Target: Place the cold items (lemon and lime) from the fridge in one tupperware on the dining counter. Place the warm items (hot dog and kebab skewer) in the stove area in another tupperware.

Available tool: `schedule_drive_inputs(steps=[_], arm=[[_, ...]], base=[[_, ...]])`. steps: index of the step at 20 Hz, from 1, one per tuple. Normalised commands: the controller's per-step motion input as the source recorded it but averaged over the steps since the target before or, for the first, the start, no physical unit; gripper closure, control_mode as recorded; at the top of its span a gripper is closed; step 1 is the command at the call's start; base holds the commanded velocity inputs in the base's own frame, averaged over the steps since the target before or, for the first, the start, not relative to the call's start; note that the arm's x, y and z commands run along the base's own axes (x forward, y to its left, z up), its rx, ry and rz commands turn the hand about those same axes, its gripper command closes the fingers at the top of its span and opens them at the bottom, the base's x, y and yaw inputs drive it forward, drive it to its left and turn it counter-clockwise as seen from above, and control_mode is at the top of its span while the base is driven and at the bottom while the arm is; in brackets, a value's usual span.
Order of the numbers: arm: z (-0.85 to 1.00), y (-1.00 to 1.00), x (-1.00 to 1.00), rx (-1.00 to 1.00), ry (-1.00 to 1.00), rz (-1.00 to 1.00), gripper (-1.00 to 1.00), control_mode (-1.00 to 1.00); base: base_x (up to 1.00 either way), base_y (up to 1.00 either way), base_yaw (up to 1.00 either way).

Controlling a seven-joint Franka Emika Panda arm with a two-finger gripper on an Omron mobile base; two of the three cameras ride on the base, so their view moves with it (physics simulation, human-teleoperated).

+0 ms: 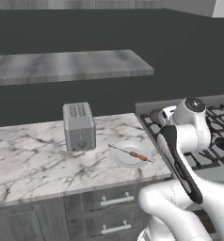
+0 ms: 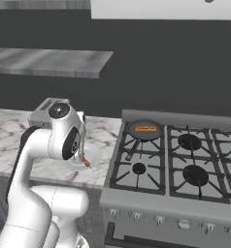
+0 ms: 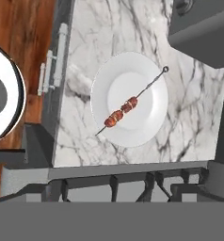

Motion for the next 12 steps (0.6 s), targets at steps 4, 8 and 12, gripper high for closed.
schedule_drive_inputs(steps=[4, 8, 12], arm=[[0.0, -0.78, 0.68, 0.0, 0.16, 0.0, -1.0, -1.0], [0.0, -0.83, 0.69, 0.07, 0.07, 0.13, -1.0, -1.0], [0.0, -0.67, 0.72, 0.14, 0.0, 0.22, -1.0, -1.0]], base=[[0.0, 0.0, 0.0], [0.0, 0.0, 0.0], [0.0, 0.0, 0.0]])
